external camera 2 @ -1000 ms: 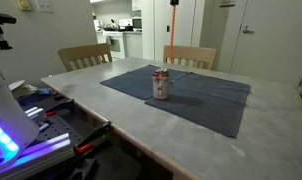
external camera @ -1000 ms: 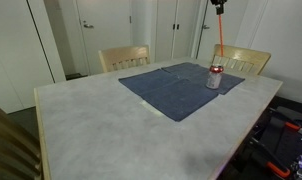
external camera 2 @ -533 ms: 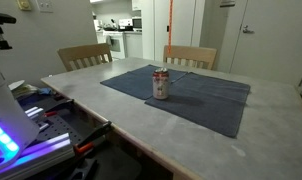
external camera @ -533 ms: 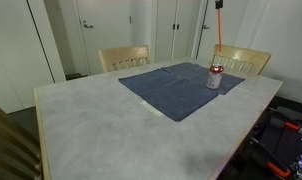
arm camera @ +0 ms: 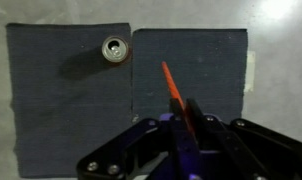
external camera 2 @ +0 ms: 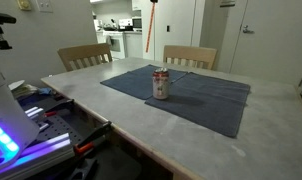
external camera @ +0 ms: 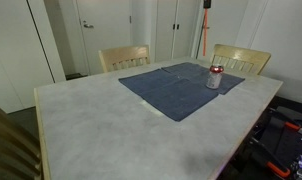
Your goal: Remove the straw from the can and put it on the table
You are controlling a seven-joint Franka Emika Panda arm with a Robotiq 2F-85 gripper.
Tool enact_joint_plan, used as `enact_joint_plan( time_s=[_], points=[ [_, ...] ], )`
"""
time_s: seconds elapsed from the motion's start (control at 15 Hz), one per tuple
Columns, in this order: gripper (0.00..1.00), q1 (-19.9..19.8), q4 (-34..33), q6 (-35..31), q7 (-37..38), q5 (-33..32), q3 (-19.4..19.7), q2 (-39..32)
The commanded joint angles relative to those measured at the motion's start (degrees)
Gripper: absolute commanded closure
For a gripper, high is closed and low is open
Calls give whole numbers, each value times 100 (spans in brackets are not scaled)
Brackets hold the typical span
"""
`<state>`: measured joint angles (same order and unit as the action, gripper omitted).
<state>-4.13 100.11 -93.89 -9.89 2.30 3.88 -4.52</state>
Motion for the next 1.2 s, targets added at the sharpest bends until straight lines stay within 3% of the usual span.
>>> enact_joint_plan(
  time_s=[0.0, 0.47, 0.67, 1.13],
  points=[
    [98, 19, 206, 187, -421, 680, -106, 56],
    [98, 93, 177, 1159, -1029, 1469, -265, -475],
    [98, 118, 280, 861, -1095, 1458, -326, -768],
    [98, 18, 166, -898, -1032, 1611, -355, -1538]
  ],
)
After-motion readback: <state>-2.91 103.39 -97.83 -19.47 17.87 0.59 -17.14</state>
